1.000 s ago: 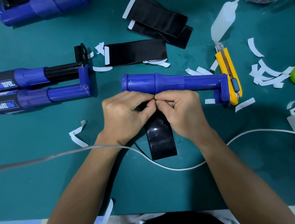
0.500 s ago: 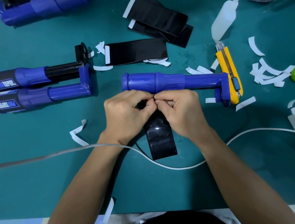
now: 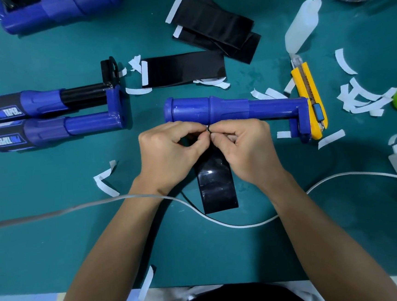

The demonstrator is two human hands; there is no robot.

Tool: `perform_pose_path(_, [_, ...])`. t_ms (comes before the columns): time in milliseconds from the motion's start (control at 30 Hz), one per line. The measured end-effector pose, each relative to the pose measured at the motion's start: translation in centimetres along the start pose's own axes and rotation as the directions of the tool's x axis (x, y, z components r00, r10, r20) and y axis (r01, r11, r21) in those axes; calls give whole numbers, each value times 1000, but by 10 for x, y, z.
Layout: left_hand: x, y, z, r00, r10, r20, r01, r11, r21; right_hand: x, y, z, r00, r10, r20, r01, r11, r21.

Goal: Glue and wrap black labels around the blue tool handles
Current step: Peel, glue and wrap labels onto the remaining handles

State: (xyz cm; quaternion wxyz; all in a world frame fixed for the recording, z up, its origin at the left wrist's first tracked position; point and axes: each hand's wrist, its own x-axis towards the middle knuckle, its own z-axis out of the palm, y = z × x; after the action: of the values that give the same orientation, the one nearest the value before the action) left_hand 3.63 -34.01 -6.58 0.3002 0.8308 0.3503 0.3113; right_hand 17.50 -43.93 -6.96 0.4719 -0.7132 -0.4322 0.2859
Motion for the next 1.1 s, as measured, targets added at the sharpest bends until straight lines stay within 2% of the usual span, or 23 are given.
perform_pose_path(433, [1,2,0,1000,-18,14,18,1000,25,0,-2,0,1000,22,-2,-22,999,32])
perform_pose_path(867, [-2,6,4,999,16,-44,-10,993,116,-2,-5,0,999,29,-15,-29,999,22])
perform_pose_path(1100, [-1,8,3,996,20,-88,-6,989,150,0,-6,-1,994,105,-3,-105,994,40])
